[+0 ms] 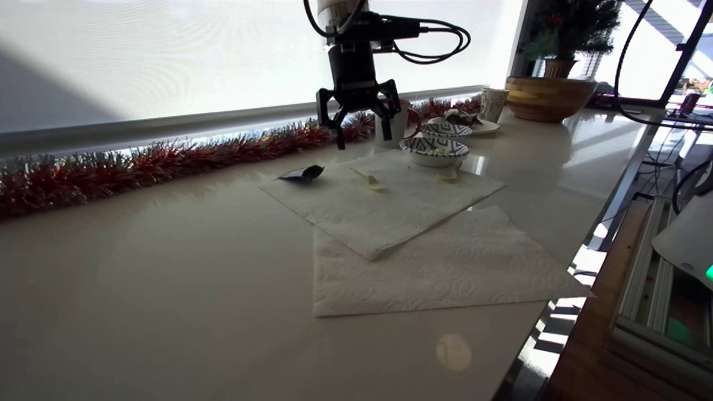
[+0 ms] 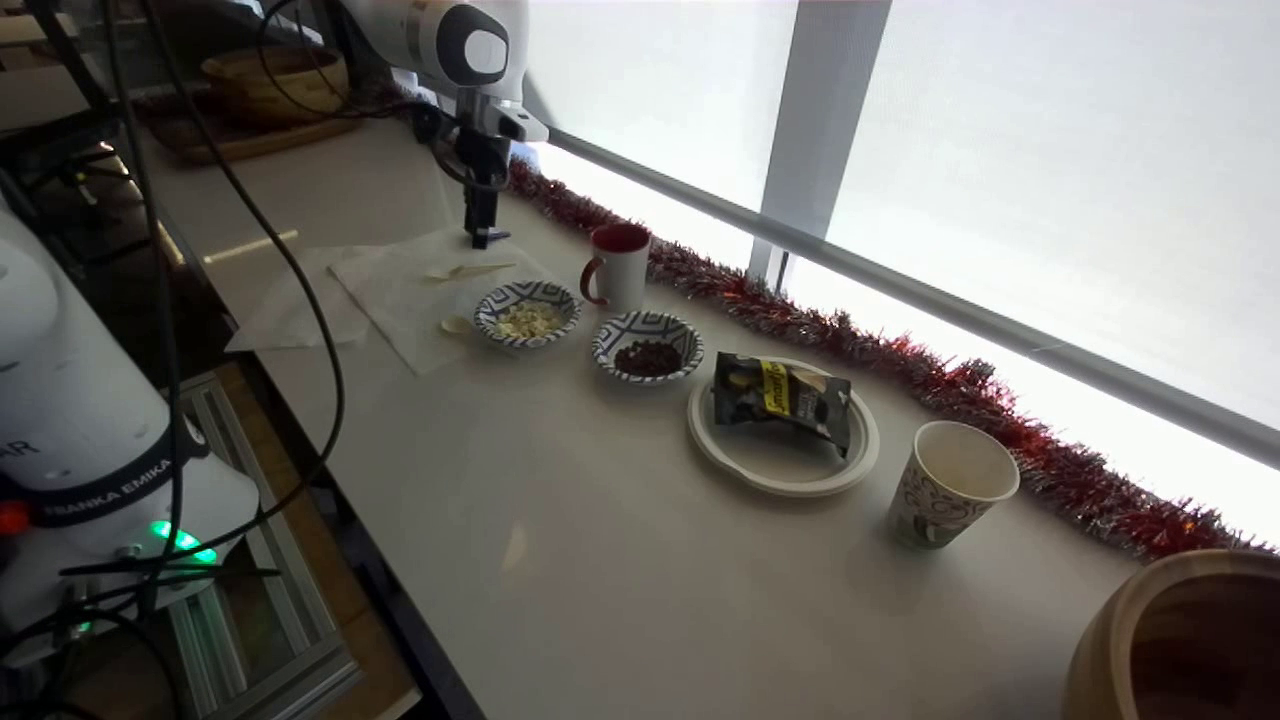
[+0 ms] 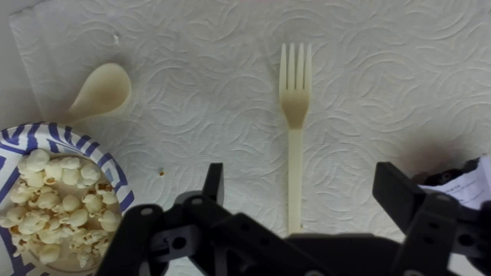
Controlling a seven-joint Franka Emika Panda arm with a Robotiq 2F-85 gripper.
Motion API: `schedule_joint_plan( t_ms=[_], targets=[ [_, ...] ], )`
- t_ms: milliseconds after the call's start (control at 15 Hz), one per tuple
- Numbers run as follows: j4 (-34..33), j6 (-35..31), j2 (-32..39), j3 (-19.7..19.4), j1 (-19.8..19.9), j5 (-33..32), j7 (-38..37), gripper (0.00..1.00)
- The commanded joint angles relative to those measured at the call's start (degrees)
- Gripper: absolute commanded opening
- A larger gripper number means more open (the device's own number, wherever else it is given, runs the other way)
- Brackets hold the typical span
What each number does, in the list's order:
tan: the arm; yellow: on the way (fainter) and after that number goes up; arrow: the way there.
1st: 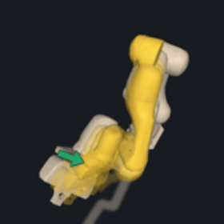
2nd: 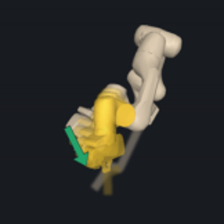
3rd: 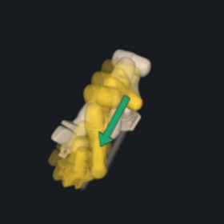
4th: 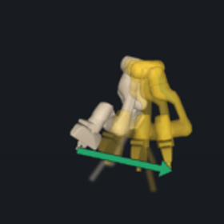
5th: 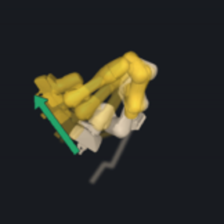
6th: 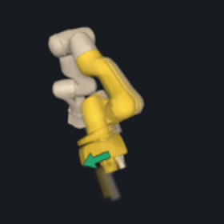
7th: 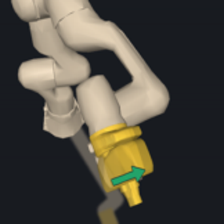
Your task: Pick up one white object with the fork, and then put it in the mug
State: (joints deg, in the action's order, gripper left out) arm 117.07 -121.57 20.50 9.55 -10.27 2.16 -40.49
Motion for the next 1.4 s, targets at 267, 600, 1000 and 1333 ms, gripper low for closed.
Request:
schedule_joint_plan(
  t_ms=[267, 600, 1000, 1333],
  targets=[
    [-5.0, 1.4, 6.9, -2.5, -2.6, 3.0, -0.6, 0.75],
    [-5.9, 1.6, 8.9, -2.9, -2.5, 4.3, 0.0, 0.69],
    [-5.9, 2.0, 8.1, -2.8, -2.4, 6.5, 0.6, 0.15],
    [-5.0, 2.2, 7.4, -2.6, -1.7, 7.8, 2.0, 0.08]
  ],
)
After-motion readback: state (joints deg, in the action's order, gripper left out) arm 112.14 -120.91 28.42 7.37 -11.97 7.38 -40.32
